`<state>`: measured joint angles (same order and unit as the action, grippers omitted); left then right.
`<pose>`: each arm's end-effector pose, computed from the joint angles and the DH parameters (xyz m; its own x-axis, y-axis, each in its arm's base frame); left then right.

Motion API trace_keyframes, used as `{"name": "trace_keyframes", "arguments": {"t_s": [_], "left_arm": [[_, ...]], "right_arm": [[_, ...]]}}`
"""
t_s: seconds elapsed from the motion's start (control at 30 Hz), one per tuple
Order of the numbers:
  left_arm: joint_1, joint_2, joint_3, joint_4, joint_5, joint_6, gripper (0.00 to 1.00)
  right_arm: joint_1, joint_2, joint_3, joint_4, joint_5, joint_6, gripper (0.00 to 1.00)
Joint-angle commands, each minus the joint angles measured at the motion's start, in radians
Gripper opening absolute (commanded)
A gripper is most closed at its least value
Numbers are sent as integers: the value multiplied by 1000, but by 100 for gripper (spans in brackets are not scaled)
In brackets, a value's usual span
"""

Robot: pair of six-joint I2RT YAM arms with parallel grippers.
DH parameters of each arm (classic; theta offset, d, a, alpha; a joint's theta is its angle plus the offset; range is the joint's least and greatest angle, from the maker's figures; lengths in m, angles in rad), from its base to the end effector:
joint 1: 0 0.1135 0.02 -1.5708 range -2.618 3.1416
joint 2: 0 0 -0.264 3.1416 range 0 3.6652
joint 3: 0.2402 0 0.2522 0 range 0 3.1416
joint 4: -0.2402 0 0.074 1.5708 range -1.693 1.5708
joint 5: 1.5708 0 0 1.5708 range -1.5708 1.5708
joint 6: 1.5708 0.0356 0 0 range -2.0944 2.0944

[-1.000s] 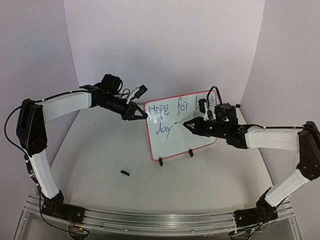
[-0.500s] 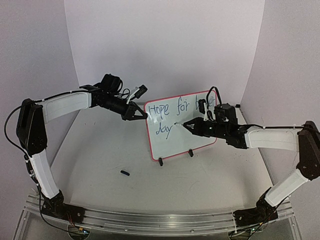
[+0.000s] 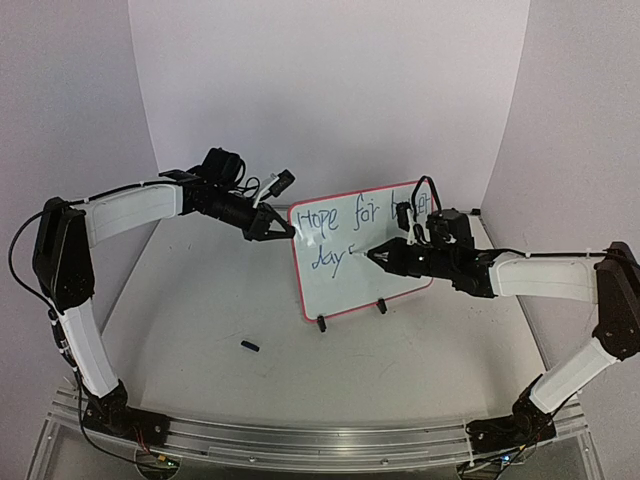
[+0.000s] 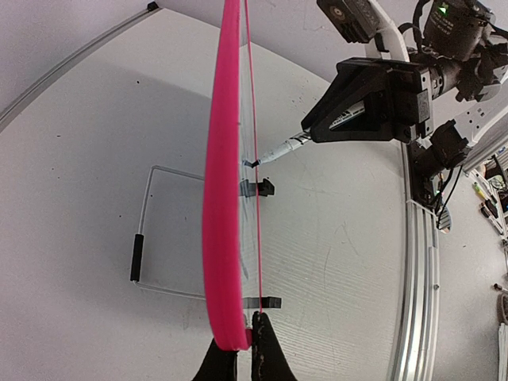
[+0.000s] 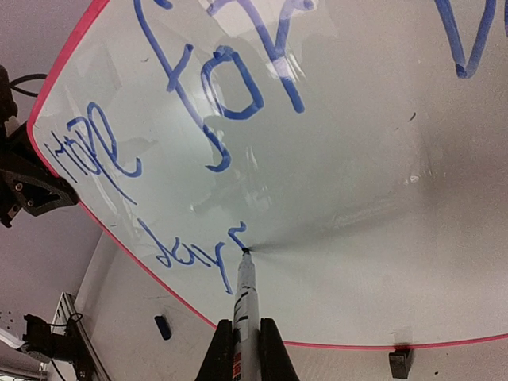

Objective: Write a sentence on the whiteboard

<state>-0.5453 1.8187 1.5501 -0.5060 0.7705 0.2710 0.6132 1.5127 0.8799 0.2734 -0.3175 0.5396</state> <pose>0.3360 -0.2328 0.2926 -0.3626 0.4446 -0.8190 0.9287 0.2452 -0.2780 0.2705 0.2040 0.2426 -0.6505 0.1391 -0.7467 -0.5263 0.6263 0.5752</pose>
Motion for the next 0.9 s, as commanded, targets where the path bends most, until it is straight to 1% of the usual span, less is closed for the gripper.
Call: {"name": "trace_keyframes", "arguments": {"t_s": [0.0,0.17,0.43,0.87], "left_arm": [[-39,37,-30,-156,-62,64,0],[-39,37,-30,-155,-62,64,0],[-39,40,-30,-155,-60,64,0],[-39,44,-30,-155,-60,64,0]], "right_arm": [[-3,-4,14,-4,76,-1,0],[-2,-30,3,-11,107,-3,0],[-3,-37,-13,-28,112,-6,0],[-2,-15,-7,-49,81,-25,0]]}}
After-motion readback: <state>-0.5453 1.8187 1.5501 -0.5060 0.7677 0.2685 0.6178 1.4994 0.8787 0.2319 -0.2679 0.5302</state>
